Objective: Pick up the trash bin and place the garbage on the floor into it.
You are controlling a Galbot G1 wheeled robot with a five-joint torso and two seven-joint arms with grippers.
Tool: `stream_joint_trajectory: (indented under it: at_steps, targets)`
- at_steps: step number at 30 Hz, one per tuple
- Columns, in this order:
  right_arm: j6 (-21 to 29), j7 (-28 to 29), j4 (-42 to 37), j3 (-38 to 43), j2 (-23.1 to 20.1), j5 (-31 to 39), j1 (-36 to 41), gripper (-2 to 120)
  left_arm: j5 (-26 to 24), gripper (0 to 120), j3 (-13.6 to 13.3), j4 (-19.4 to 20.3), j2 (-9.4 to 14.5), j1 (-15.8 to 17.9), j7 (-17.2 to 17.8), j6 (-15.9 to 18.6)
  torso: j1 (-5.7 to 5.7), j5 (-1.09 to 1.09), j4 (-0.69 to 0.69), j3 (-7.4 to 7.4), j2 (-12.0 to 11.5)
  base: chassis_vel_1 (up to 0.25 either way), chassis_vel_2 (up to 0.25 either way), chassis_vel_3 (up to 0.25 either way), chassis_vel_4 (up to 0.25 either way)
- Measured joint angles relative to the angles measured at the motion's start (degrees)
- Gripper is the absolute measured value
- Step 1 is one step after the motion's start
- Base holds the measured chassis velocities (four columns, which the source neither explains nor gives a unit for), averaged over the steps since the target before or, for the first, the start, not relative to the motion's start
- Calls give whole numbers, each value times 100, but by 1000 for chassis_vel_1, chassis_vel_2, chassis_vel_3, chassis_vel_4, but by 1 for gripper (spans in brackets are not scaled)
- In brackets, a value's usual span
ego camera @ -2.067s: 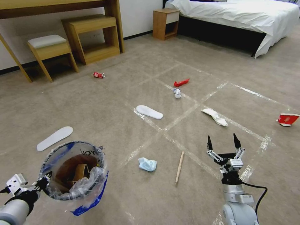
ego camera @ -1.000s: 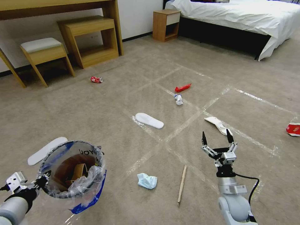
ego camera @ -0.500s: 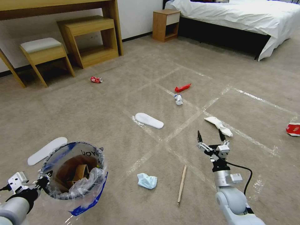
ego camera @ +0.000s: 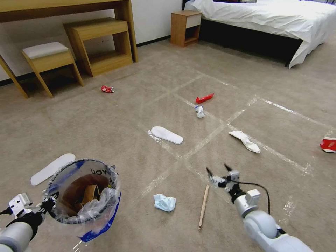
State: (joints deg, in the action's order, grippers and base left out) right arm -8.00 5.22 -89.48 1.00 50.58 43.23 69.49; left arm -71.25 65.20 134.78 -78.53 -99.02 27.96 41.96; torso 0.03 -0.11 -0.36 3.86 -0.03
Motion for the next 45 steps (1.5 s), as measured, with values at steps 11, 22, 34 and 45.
stream_joint_trajectory:
  at_steps: [11,22,34,45]
  targets:
    - [1063,429,474,-450,-10,-105,92,100,38,0,-48,9,1,-33,0,-4,0,0,-1,-1,0,0,0,0,0]
    - [1044,607,1119,-600,308,-489,110,100,84,0,-94,11,-12,-65,-5,-14,0,0,0,-1,0,0,0,0,0]
    - [894,417,1072,-606,325,-574,32,100,152,0,-170,-10,-43,-39,-27,-20,0,0,0,-1,0,0,0,0,0]
    - [839,372,848,-606,274,-590,-84,100,153,0,-183,-26,-29,-25,-30,-22,0,0,0,-1,0,0,0,0,0]
